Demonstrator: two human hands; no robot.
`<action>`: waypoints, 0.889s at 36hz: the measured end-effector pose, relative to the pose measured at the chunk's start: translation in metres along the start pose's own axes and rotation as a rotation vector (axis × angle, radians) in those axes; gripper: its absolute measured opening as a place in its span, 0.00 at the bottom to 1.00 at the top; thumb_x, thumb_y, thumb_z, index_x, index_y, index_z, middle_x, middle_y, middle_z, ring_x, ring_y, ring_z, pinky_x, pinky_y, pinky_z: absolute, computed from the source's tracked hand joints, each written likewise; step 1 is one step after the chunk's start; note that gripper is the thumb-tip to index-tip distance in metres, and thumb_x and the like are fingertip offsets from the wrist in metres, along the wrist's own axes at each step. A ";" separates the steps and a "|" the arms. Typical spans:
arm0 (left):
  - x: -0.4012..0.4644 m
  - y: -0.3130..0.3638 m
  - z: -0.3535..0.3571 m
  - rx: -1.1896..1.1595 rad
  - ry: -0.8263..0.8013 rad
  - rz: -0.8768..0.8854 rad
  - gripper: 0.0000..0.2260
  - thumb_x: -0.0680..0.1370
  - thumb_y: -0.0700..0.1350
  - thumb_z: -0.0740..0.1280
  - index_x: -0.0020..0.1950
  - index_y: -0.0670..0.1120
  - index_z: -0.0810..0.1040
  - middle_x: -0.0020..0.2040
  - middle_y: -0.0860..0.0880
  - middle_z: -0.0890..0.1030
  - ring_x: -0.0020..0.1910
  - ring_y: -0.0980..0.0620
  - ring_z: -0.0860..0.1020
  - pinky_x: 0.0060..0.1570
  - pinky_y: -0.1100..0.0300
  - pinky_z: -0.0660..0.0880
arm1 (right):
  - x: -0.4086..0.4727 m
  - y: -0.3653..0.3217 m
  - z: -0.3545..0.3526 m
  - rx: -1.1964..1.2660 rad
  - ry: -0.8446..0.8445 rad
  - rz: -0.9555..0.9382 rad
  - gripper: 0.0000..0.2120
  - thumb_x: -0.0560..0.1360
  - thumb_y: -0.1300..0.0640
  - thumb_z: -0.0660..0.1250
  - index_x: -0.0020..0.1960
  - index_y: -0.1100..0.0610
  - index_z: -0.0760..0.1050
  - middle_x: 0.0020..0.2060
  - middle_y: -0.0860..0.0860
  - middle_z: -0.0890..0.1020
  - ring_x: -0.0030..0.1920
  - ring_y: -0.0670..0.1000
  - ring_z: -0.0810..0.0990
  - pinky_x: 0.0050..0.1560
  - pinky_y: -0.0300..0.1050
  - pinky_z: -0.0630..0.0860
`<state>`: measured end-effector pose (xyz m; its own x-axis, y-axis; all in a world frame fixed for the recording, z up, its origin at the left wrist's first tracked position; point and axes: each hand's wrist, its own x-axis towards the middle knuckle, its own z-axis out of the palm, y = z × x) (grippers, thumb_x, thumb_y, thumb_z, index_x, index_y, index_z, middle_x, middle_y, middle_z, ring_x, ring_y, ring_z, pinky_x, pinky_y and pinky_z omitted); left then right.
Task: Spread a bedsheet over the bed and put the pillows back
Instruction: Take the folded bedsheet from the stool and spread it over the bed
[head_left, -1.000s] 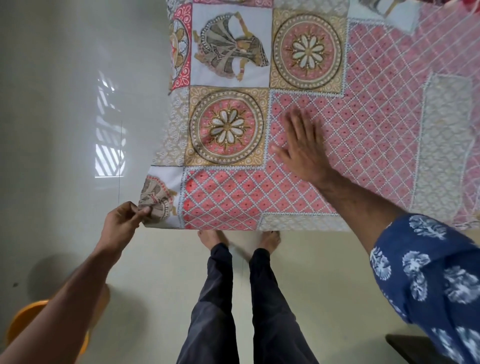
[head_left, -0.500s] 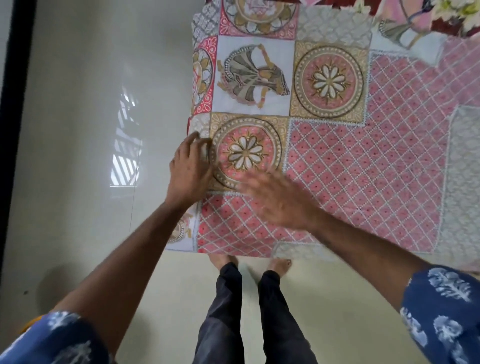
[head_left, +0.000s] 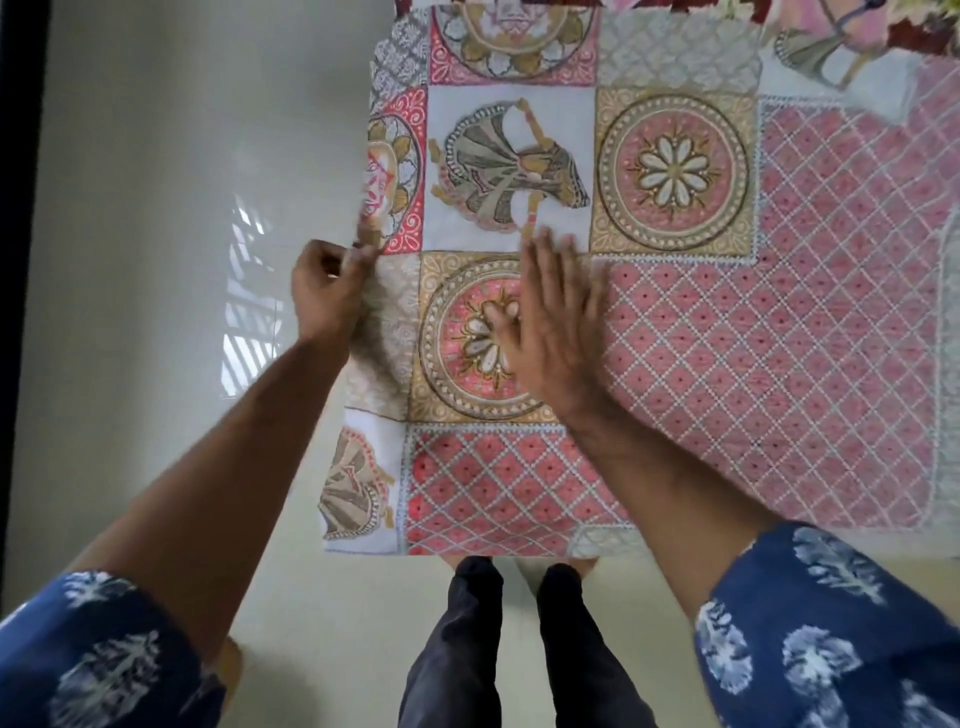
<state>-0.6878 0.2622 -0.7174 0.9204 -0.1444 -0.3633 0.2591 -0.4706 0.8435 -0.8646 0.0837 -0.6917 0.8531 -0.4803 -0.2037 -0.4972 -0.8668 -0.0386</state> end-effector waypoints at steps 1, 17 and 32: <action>0.005 0.003 -0.005 0.014 0.056 0.021 0.13 0.74 0.53 0.75 0.39 0.52 0.72 0.36 0.55 0.75 0.35 0.58 0.73 0.38 0.61 0.72 | -0.001 -0.013 -0.001 0.011 -0.008 -0.048 0.41 0.81 0.30 0.44 0.84 0.56 0.46 0.83 0.56 0.47 0.83 0.58 0.47 0.78 0.69 0.47; -0.034 0.022 0.017 0.335 0.307 0.239 0.14 0.80 0.50 0.61 0.63 0.46 0.73 0.61 0.46 0.76 0.61 0.46 0.75 0.62 0.52 0.68 | -0.081 0.096 -0.003 0.067 -0.171 -0.386 0.33 0.83 0.38 0.49 0.83 0.51 0.49 0.83 0.53 0.51 0.83 0.55 0.47 0.79 0.67 0.50; -0.195 0.004 0.143 1.095 -0.573 1.098 0.26 0.85 0.54 0.56 0.82 0.49 0.58 0.82 0.47 0.58 0.82 0.46 0.56 0.77 0.35 0.53 | -0.214 0.170 0.032 -0.059 -0.192 -0.735 0.39 0.82 0.32 0.47 0.84 0.52 0.41 0.83 0.53 0.44 0.82 0.58 0.41 0.77 0.72 0.43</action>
<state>-0.9081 0.1642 -0.6999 0.2276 -0.9665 -0.1189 -0.9460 -0.2484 0.2084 -1.1365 0.0437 -0.6862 0.9163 0.2504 -0.3125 0.2022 -0.9629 -0.1787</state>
